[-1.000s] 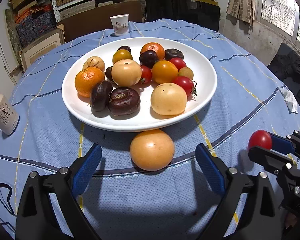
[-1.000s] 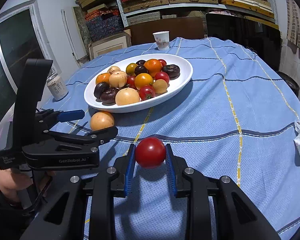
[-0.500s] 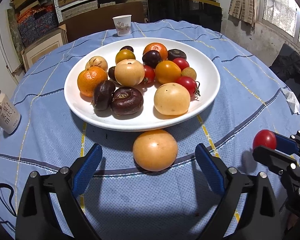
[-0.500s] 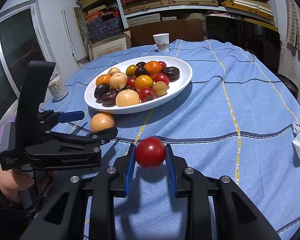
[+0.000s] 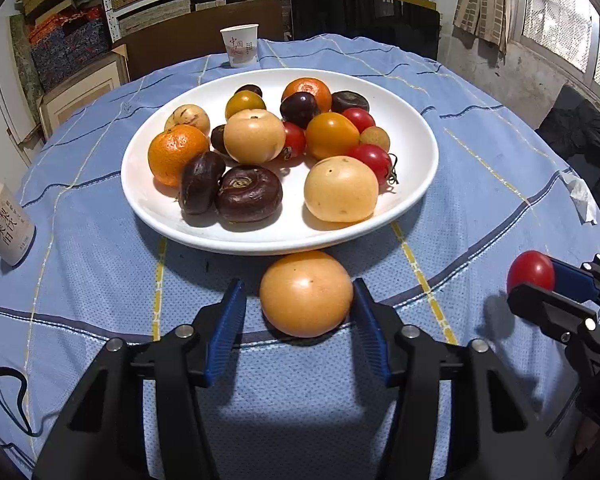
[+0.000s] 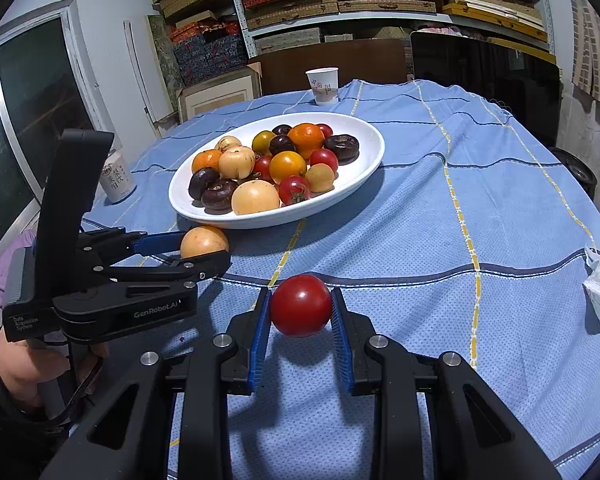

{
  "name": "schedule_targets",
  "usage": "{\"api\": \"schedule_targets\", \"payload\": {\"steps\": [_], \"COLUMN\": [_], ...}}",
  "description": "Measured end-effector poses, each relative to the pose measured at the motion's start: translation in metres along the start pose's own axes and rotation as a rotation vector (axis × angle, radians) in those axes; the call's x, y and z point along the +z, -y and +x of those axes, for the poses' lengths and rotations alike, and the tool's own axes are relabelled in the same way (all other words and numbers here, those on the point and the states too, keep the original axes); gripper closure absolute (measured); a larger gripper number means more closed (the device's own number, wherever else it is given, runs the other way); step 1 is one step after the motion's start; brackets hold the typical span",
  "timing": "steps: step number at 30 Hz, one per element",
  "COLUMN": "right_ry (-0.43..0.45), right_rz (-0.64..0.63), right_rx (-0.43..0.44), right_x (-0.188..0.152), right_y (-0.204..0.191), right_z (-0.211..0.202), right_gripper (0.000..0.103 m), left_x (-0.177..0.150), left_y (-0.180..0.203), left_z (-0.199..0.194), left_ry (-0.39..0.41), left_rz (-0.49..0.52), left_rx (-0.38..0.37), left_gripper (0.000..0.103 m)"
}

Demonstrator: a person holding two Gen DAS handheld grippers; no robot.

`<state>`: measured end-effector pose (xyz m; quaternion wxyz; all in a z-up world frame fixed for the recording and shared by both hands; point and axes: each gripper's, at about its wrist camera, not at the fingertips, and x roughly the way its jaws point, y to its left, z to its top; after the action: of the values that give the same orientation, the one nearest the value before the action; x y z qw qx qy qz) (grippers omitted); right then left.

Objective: Organize fruits
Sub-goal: 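Grasp a red tomato with the right tool while the left tool grasps a pale orange fruit, then carry both fruits onto the white plate and open both tools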

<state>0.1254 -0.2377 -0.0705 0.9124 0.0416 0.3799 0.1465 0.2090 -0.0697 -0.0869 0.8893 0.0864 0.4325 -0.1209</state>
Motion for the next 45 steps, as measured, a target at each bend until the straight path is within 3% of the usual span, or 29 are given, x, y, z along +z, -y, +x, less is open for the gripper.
{"api": "schedule_targets", "payload": {"steps": [22,45], "right_ry": [-0.005,0.008], "right_rz": [0.01,-0.015], "right_rx": [0.001,-0.012], "right_x": [-0.002,-0.005], "right_y": [0.001,-0.005], "right_z": [0.002,-0.003], "right_gripper": [0.073,0.074], "left_x": [-0.001,-0.038], "left_y": [0.001,-0.015], "left_z": [-0.003,-0.06], "left_ry": [0.015,0.079], "left_rz": [0.006,-0.031], "left_rx": [-0.007,-0.06], "left_gripper": [0.058,0.058]}}
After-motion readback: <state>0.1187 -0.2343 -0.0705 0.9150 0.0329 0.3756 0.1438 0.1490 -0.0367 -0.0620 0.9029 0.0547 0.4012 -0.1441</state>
